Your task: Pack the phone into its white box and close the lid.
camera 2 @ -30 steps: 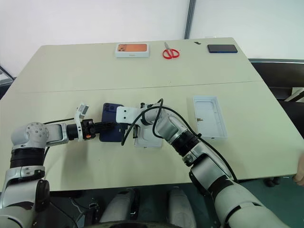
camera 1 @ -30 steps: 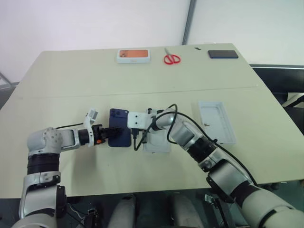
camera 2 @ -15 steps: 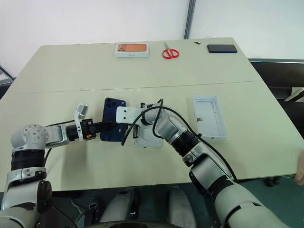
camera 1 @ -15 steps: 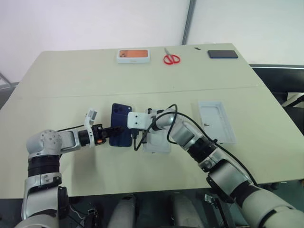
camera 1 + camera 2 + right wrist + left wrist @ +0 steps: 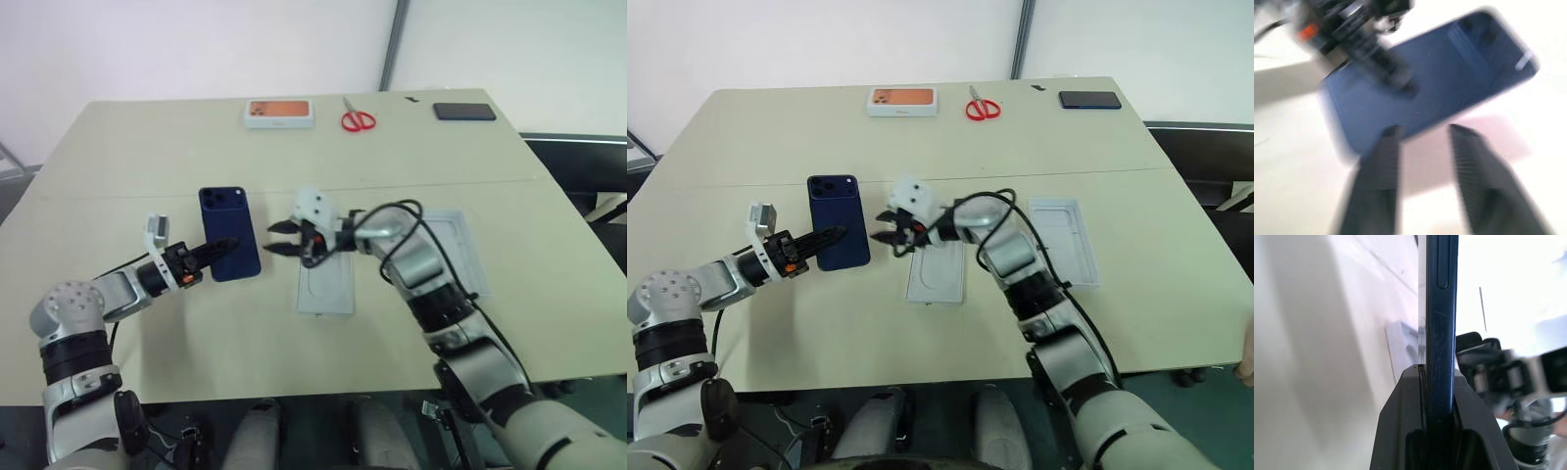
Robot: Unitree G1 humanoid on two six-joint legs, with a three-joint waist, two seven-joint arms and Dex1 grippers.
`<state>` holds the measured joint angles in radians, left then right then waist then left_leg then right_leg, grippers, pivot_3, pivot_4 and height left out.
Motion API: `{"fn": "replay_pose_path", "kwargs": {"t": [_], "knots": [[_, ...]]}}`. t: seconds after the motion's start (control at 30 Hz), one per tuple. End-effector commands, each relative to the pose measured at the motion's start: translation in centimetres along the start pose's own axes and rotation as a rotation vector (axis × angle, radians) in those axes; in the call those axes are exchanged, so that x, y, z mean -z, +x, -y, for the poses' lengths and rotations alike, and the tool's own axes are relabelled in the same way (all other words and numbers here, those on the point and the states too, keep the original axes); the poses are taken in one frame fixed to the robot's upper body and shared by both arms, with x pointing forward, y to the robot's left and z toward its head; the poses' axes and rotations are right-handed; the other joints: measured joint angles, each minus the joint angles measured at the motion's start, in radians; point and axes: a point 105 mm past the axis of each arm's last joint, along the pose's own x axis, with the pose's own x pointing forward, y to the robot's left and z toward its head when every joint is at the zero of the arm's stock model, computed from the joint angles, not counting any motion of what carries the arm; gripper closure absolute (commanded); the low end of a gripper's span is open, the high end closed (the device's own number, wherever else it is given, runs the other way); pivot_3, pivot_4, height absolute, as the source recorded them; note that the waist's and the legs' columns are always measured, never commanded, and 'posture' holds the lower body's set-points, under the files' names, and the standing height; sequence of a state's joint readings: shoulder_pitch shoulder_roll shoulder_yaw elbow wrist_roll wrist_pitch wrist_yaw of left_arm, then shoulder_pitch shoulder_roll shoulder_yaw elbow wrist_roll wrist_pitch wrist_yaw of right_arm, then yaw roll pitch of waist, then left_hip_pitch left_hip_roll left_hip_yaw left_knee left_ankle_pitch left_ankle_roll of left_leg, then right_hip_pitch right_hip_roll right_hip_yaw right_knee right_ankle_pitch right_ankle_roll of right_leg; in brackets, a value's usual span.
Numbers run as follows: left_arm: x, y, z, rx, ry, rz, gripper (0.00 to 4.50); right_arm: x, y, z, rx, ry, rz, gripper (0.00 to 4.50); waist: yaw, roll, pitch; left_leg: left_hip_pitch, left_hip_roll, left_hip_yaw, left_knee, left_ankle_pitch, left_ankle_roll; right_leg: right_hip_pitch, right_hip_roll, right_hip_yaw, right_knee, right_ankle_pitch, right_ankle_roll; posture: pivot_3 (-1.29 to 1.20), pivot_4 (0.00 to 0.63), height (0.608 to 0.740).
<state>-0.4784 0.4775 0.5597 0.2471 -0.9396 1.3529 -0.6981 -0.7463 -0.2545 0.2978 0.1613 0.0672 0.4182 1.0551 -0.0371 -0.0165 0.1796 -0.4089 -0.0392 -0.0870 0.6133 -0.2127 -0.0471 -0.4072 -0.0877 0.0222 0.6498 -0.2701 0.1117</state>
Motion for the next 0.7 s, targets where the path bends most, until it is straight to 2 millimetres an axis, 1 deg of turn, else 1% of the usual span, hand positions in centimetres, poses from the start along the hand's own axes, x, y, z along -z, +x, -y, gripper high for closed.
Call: {"fn": "replay_pose_path", "kwargs": {"t": [0.03,0.1,0.17,0.27,0.33,0.4,0.47,0.67,0.7], "knots": [[-0.4,0.0,1.8,0.084,-0.006,0.009,4.5,-0.8,-2.2,-2.0,-0.092,-0.045,0.014,1.13,0.001,-0.001,0.0,0.0,0.0,0.0,0.0,0.0,0.0,0.0,0.0,0.0,0.0,0.0,0.0,0.0,0.15,0.74],[-0.3,0.1,1.9,0.081,-0.012,0.003,4.5,-0.3,-3.2,-2.8,-0.114,-0.066,-0.013,1.13,0.0,-0.002,0.001,0.0,0.0,0.0,0.0,0.0,0.0,0.0,0.0,0.0,0.0,0.0,0.0,0.0,0.15,0.74],[-0.2,0.4,2.0,0.088,-0.013,0.001,4.5,0.7,-4.1,-3.9,-0.158,-0.098,-0.069,1.13,-0.005,-0.002,0.001,0.0,0.0,0.0,0.0,0.0,0.0,0.0,0.001,0.0,0.0,0.0,0.0,0.0,0.15,0.74],[0.0,1.0,2.1,0.083,0.001,-0.003,4.5,2.0,-4.9,-5.4,-0.202,-0.108,-0.133,1.13,-0.006,-0.002,0.001,0.0,0.0,0.0,0.0,0.0,0.0,0.0,0.002,0.0,0.0,0.0,0.0,0.0,0.15,0.74],[0.1,1.3,2.3,0.09,0.009,-0.005,4.5,3.3,-5.1,-5.7,-0.193,-0.137,-0.192,1.13,-0.006,-0.003,0.002,0.0,0.0,0.001,0.0,0.0,0.0,0.0,0.002,0.0,0.0,0.0,0.0,0.0,0.15,0.74],[0.3,1.6,2.3,0.083,0.018,-0.019,4.5,3.9,-5.0,-5.9,-0.191,-0.123,-0.207,1.13,-0.005,-0.003,0.002,0.0,0.0,0.001,0.0,0.0,0.0,0.0,0.002,0.0,0.0,0.0,0.0,0.0,0.15,0.74],[0.4,1.8,2.5,0.092,0.023,-0.024,4.5,4.7,-4.9,-5.8,-0.175,-0.146,-0.241,1.13,-0.004,-0.003,0.002,0.0,0.0,0.001,0.0,0.0,0.0,0.0,0.001,0.0,0.0,0.0,0.0,0.0,0.15,0.74],[0.6,2.1,2.5,0.083,0.029,-0.036,4.5,5.7,-4.2,-5.4,-0.143,-0.135,-0.264,1.13,0.0,-0.004,0.002,0.0,0.0,0.001,0.0,0.0,0.0,0.0,0.001,0.0,0.0,0.0,0.0,0.0,0.15,0.74],[0.7,2.2,2.6,0.087,0.027,-0.038,4.5,5.8,-4.2,-5.4,-0.143,-0.13,-0.265,1.37,0.001,-0.004,0.002,0.0,0.0,0.001,0.0,0.0,0.0,0.0,0.001,0.0,0.0,0.0,0.0,0.0,0.15,0.74]]}}
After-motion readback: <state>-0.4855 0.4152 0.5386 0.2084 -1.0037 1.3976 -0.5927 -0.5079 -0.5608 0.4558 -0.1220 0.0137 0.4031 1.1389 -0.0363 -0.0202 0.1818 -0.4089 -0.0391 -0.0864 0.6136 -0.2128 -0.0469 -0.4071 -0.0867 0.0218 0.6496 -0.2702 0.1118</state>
